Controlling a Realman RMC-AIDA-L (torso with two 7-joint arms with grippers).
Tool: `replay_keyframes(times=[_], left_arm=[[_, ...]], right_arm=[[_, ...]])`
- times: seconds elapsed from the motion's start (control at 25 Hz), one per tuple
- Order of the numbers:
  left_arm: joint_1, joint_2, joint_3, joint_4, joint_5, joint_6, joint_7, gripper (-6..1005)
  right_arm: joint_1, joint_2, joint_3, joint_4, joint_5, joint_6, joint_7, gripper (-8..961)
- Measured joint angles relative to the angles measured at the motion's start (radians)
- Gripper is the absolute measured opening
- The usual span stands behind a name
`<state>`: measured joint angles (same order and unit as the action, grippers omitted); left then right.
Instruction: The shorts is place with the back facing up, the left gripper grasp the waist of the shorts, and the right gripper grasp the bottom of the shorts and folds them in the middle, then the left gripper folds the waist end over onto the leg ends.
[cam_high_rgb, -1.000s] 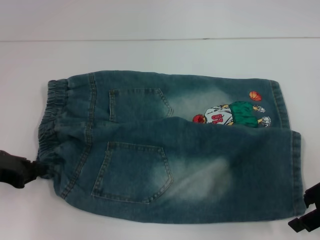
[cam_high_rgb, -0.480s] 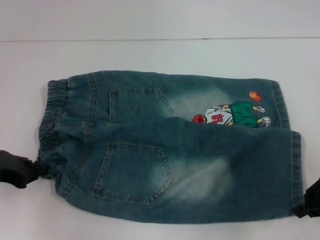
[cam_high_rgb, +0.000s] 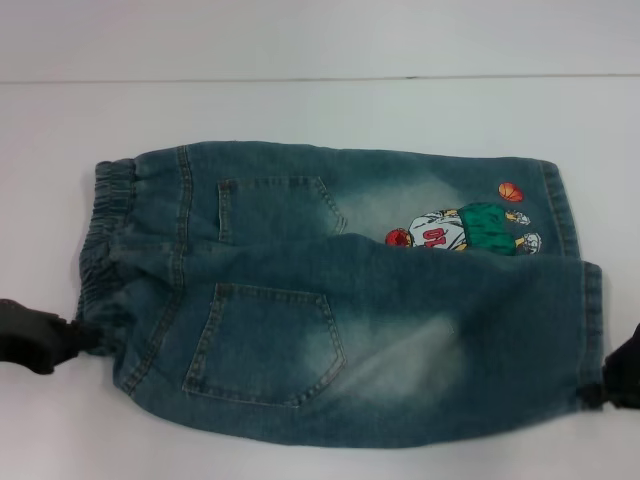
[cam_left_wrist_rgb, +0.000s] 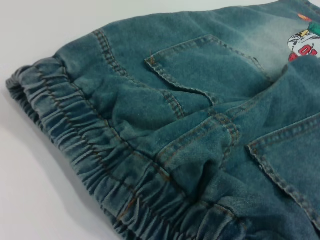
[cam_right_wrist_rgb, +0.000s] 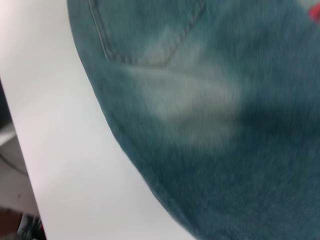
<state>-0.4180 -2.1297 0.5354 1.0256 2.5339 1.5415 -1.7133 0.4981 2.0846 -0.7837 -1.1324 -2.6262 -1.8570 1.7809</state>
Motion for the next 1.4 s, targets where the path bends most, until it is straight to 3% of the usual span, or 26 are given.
replay_keyframes(times=[0.16,0.2,0.32,0.56,0.8,0.96,1.2,1.4], left_arm=[[-0.001,0.015,-0.006,0.041,-0.002,0.041,-0.061,90],[-0.013,0.031,-0.008,0.086,-0.004,0.087,-0.131,90],[-0.034,0.035,-0.009,0.132,-0.006,0.118,-0.195,90],[-0.117,0.019,0.001,0.176,-0.002,0.097,-0.304,90],[-0.181,-0.001,0.039,0.167,0.005,-0.055,-0.339,90],[-0.193,-0.016,0.117,0.13,0.007,-0.223,-0.358,90],[-0.216,-0.011,0.272,-0.002,0.008,-0.446,-0.399,87],[-0.237,-0.018,0.33,-0.065,0.008,-0.586,-0.398,82]], right_arm=[[-0.002,-0.02,0.12,-0.036,0.044,-0.066,-0.068,42],[0.001,-0.024,0.158,-0.046,0.051,-0.08,-0.086,42],[0.007,-0.027,0.247,-0.077,0.092,-0.078,-0.12,43],[0.005,-0.001,0.288,-0.116,0.182,0.075,-0.074,43],[0.014,0.002,0.277,-0.09,0.248,0.243,0.017,43],[0.022,-0.002,0.271,-0.047,0.262,0.37,0.068,43],[0.041,-0.003,0.238,0.03,0.254,0.49,0.097,42],[0.065,-0.006,0.187,0.113,0.253,0.609,0.117,42]])
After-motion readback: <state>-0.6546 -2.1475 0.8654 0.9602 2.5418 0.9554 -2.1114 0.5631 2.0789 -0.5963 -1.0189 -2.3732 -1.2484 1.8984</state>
